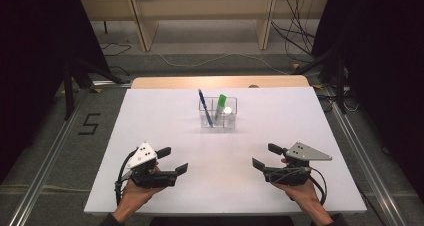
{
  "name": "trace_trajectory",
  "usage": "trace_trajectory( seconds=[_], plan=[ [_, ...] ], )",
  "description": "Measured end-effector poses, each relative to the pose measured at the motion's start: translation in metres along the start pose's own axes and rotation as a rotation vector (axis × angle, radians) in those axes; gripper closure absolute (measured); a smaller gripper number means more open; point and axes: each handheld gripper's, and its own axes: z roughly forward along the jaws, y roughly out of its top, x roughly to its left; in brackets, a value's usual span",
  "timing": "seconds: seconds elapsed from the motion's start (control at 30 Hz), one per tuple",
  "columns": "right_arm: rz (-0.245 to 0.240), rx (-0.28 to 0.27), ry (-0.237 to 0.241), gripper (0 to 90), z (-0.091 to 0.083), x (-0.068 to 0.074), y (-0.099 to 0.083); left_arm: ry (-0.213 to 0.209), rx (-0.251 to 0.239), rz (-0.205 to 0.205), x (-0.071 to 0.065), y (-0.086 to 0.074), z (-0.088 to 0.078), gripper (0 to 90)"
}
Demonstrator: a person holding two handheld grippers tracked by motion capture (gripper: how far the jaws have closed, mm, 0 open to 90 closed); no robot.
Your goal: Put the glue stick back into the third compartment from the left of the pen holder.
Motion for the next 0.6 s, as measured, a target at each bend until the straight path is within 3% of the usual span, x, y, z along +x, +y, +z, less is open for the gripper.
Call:
trace_trajectory(
  seconds=[0.6],
  plan=[
    [0.002, -0.008, 0.007, 16.5, -0.0042, -0.0030, -0.0037, -0.007, -0.010, 0.001, 0.0002, -0.0002, 0.0006, 17.1]
  ],
)
